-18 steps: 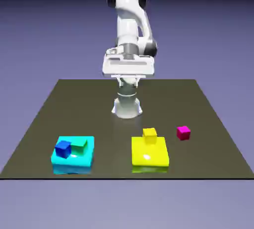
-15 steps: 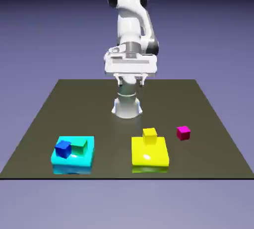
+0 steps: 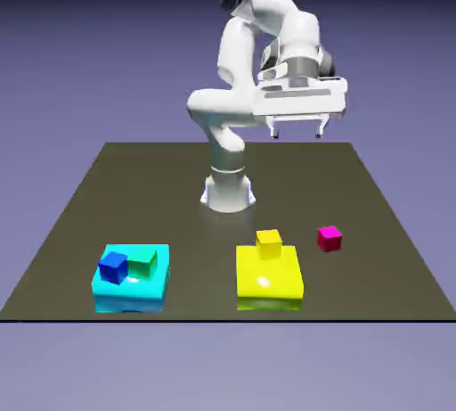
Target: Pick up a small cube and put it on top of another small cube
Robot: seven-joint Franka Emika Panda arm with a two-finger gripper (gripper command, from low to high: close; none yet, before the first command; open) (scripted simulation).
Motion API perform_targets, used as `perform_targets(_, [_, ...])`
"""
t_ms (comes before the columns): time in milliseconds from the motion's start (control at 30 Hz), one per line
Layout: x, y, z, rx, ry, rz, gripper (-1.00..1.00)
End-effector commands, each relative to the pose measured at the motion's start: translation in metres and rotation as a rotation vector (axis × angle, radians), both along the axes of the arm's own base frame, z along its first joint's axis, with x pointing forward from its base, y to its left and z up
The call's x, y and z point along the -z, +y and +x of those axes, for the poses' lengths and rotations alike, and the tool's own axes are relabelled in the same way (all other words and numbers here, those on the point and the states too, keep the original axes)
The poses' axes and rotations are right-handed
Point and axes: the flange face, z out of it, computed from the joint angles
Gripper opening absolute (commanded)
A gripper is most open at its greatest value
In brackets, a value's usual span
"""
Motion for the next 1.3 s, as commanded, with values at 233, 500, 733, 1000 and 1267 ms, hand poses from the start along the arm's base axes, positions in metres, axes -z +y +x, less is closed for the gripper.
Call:
perform_targets(233, [0.032,0.078,-0.019,0.179,0.039,0.029,0.0])
perform_targets(500, [0.094,0.145,-0.044,0.384,0.072,0.023,0.0])
perform_targets(733, [0.17,0.188,-0.071,0.583,0.087,-0.013,0.0])
perform_targets(1000, [0.273,0.213,-0.112,0.826,0.075,-0.093,0.0])
perform_targets(1267, [0.362,0.206,-0.145,0.992,0.044,-0.171,0.0])
